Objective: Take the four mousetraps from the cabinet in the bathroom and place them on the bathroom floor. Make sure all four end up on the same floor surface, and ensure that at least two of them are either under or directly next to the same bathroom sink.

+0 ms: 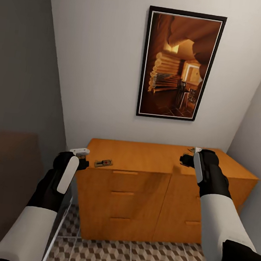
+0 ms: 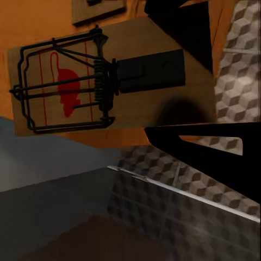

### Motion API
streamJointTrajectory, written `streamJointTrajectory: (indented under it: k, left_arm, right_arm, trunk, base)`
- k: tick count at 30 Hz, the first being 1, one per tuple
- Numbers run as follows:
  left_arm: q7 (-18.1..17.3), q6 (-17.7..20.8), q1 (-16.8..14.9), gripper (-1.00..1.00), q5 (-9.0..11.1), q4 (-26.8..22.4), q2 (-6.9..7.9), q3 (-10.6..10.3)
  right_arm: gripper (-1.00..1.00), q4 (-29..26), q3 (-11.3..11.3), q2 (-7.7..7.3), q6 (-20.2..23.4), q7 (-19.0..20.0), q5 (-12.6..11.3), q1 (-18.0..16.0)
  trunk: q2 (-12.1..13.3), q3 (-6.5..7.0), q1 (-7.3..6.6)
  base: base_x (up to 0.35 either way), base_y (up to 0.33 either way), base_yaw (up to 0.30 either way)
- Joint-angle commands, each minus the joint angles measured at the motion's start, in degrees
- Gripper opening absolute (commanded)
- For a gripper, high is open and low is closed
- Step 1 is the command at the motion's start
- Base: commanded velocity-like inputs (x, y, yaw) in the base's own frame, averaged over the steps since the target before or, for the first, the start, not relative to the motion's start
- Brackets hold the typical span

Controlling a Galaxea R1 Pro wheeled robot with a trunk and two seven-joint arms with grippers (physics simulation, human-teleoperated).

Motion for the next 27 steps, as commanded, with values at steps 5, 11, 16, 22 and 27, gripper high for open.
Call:
streamJointTrajectory:
  k: [5,11,16,22,27]
  left_arm:
    - [0.4,0.1,0.0,-1.00,0.5,-0.1,0.02,0.1]
    - [0.4,0.1,0.0,-1.00,0.6,0.0,0.03,0.1]
    - [0.4,0.1,0.0,-1.00,0.6,0.0,-0.02,0.1]
    - [0.4,0.1,0.0,-1.00,0.7,0.1,-0.05,0.1]
    - [0.4,0.1,0.0,-1.00,0.7,0.1,-0.06,0.1]
  right_arm:
    - [-1.00,-0.1,0.1,0.14,-4.1,0.0,-0.2,0.0]
    - [-1.00,-0.1,0.2,0.30,-7.8,0.0,-0.1,0.0]
    - [-1.00,-0.1,2.1,0.31,-13.8,-0.3,0.5,1.2]
    - [-1.00,-0.1,6.7,0.27,-23.1,-0.2,2.1,6.2]
    - [-1.00,-0.1,9.1,0.09,-26.5,0.1,2.3,8.8]
  trunk:
    - [0.0,-0.07,-0.04]
    - [0.0,-0.07,-0.04]
    - [0.0,-0.07,-0.04]
    - [0.0,-0.07,-0.04]
    - [0.0,-0.07,-0.04]
  base:
    - [-0.344,0.000,0.000]
    - [-0.344,0.000,0.000]
    - [-0.344,0.000,0.000]
    - [-0.345,0.000,0.000]
    - [-0.345,0.000,0.000]
